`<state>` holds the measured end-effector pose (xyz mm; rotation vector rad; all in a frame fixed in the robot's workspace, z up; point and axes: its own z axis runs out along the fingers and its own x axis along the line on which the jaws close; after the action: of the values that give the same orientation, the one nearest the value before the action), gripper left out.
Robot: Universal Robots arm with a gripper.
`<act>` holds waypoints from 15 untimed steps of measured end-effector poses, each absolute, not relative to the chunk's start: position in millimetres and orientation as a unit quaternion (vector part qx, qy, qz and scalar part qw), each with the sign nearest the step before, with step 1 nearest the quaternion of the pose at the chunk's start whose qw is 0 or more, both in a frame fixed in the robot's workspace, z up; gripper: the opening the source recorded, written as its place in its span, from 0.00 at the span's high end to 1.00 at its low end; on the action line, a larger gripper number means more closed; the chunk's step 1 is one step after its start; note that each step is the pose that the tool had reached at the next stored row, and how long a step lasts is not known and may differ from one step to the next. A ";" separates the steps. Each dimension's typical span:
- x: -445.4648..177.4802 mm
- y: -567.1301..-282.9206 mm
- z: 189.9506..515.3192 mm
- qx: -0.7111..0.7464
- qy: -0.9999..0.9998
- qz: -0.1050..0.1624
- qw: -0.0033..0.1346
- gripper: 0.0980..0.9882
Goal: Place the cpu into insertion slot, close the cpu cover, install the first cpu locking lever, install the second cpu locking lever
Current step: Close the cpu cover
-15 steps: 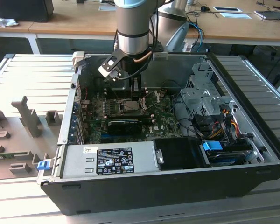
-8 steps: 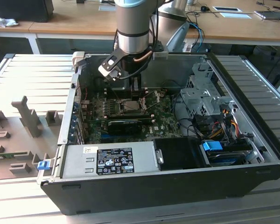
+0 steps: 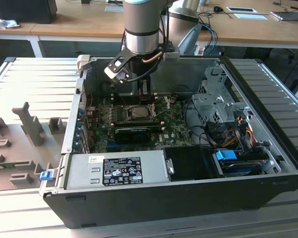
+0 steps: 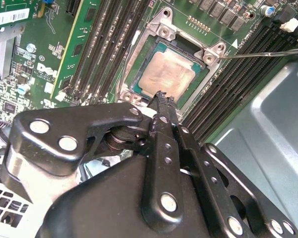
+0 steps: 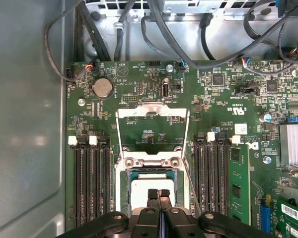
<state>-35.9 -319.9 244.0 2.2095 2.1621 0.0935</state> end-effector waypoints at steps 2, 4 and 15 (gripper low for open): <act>-35.9 -319.9 246.7 0.714 0.699 0.030 0.024 0.99; -35.9 -319.8 248.4 0.714 0.699 0.030 0.024 0.99; -35.9 -319.8 255.4 0.714 0.699 0.030 0.024 0.99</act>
<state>-35.9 -319.8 255.4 2.2095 2.1620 0.0934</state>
